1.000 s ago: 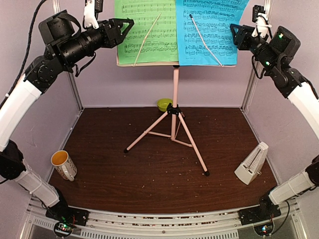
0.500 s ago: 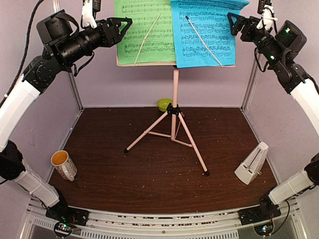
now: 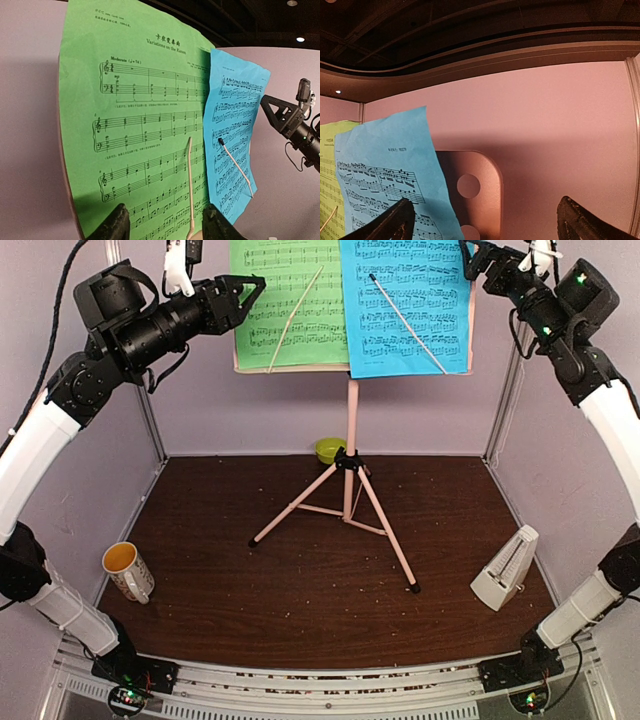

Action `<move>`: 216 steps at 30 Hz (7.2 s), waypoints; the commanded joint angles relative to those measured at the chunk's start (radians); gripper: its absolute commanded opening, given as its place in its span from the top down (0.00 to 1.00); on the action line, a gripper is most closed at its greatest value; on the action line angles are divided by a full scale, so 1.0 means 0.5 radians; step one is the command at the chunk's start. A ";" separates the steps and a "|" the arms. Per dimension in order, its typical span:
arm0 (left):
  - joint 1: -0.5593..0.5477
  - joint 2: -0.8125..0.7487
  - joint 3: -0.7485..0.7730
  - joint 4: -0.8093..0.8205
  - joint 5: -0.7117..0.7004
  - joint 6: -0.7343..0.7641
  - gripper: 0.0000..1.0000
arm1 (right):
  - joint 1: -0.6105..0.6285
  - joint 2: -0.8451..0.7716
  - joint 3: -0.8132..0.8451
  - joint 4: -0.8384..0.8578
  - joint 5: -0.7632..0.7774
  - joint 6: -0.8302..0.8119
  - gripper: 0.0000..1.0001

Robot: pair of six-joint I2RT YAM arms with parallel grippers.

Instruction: Set up the instrument practice props

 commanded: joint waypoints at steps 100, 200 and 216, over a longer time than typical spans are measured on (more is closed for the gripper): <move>0.462 -0.583 -0.812 0.181 -0.012 -0.381 0.32 | 0.006 -0.765 -0.887 -0.029 0.135 0.100 0.00; 0.856 -0.616 -1.688 0.478 0.123 -0.786 0.32 | 0.757 -0.828 -1.955 -2.191 1.340 1.929 0.62; 0.855 -0.551 -1.658 0.499 0.157 -0.792 0.32 | 1.268 -0.870 -1.826 -2.301 1.308 1.776 0.63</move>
